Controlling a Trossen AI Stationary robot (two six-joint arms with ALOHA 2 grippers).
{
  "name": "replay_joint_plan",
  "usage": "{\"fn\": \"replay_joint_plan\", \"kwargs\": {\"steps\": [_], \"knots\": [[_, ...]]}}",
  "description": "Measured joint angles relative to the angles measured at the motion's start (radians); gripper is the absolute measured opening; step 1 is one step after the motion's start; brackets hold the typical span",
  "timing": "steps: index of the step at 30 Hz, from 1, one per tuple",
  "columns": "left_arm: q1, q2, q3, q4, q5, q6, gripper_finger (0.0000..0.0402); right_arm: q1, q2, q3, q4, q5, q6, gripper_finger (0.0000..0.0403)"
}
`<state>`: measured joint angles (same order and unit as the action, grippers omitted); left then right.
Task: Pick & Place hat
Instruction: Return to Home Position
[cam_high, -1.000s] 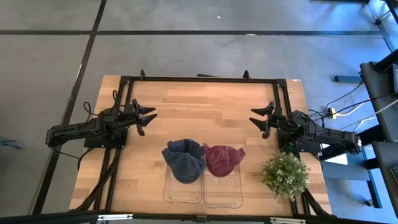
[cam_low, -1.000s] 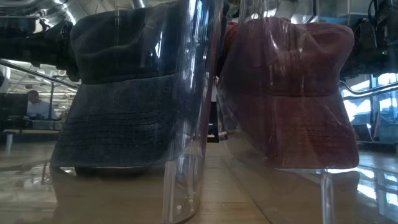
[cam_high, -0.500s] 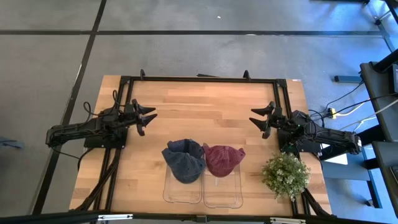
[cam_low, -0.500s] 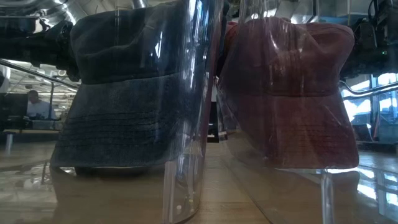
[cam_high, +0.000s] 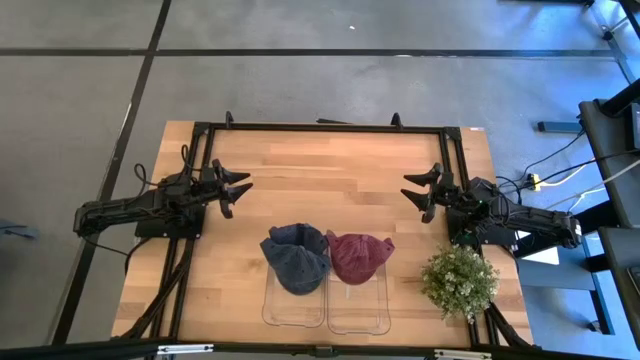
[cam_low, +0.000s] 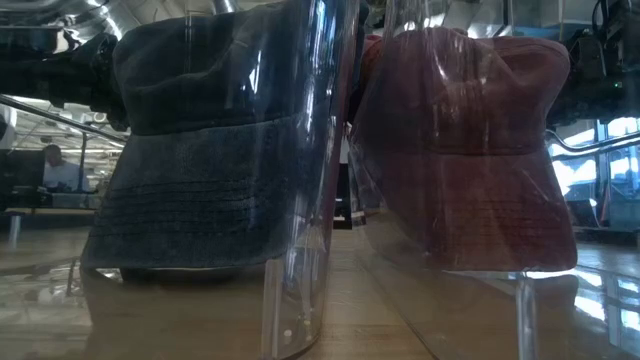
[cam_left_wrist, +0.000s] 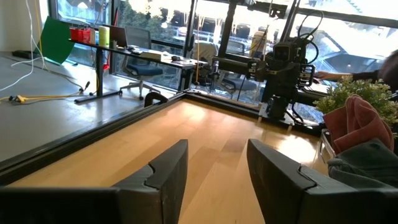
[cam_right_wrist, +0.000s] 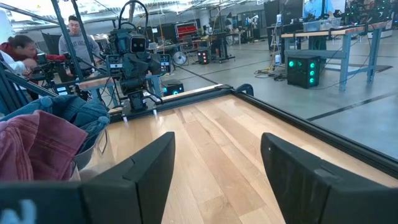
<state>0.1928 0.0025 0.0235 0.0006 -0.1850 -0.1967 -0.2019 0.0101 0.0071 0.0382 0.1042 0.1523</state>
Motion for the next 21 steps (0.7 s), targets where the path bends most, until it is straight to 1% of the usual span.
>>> {"fn": "replay_joint_plan", "kwargs": {"steps": [21], "knots": [[0.0, 0.0, 0.0, 0.0, 0.0, 0.0, 0.0157, 0.0, 0.0, 0.0, 0.0, 0.0, 0.0, 0.0237]]}}
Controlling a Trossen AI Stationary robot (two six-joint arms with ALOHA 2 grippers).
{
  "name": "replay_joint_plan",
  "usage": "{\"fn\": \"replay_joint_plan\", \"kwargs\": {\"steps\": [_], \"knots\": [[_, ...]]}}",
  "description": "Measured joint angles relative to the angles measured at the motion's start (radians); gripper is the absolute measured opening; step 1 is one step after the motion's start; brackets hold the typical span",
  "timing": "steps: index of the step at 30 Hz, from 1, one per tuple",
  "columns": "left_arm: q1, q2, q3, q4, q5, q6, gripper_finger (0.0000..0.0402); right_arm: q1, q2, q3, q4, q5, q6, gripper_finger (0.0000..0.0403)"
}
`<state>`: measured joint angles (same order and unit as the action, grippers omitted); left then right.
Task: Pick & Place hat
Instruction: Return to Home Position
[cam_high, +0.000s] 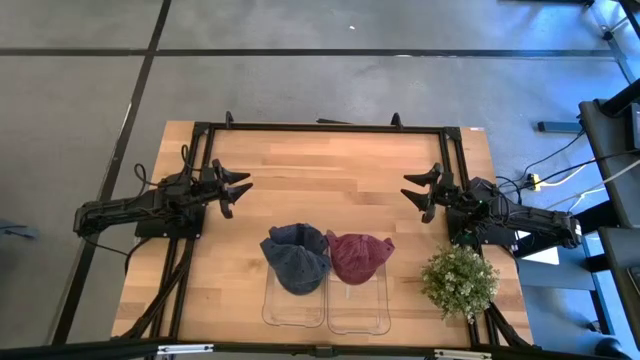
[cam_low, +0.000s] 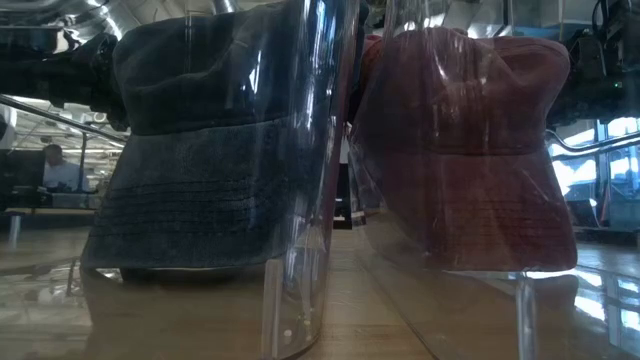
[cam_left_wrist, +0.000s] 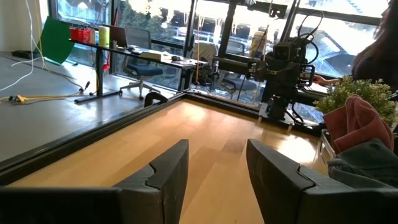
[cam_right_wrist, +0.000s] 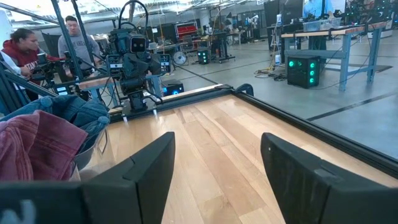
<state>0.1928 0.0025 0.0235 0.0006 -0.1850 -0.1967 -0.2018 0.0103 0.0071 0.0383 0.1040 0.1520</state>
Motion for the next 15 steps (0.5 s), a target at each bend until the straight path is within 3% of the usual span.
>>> {"fn": "replay_joint_plan", "kwargs": {"steps": [15], "knots": [[0.0, 0.0, 0.0, 0.0, 0.0, 0.0, 0.016, 0.0, 0.0, 0.0, 0.0, 0.0, 0.0, 0.0237]]}}
